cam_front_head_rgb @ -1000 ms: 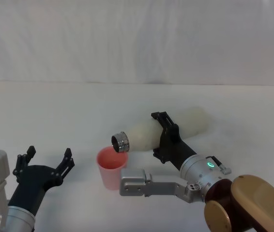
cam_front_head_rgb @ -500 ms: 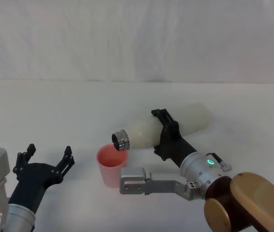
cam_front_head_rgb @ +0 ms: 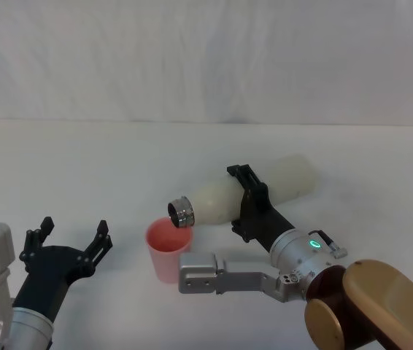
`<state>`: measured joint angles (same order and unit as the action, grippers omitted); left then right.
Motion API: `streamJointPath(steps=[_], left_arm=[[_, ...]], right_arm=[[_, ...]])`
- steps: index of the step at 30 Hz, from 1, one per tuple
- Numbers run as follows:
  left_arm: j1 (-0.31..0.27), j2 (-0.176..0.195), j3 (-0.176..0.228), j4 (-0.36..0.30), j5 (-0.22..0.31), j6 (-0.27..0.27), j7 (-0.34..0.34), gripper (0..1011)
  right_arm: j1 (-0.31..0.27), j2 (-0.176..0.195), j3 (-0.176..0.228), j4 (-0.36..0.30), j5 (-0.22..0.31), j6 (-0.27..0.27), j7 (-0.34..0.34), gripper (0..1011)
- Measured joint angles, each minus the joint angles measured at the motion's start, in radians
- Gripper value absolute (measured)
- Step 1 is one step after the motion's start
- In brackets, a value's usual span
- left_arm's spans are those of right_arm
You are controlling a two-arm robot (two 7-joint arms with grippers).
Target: Grasp the thermos with one hand and pour water into the cup lid.
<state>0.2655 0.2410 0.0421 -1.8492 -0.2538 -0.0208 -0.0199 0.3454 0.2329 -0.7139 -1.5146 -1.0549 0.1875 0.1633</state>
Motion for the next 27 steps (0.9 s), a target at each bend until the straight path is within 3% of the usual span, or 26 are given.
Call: streamJointPath(steps=[27], left_arm=[[0.000, 0.000, 0.000, 0.000, 0.000, 0.000, 0.000, 1001]], right_arm=[[0.009, -0.002, -0.009, 0.008, -0.018, 0.004, -0.003, 961]])
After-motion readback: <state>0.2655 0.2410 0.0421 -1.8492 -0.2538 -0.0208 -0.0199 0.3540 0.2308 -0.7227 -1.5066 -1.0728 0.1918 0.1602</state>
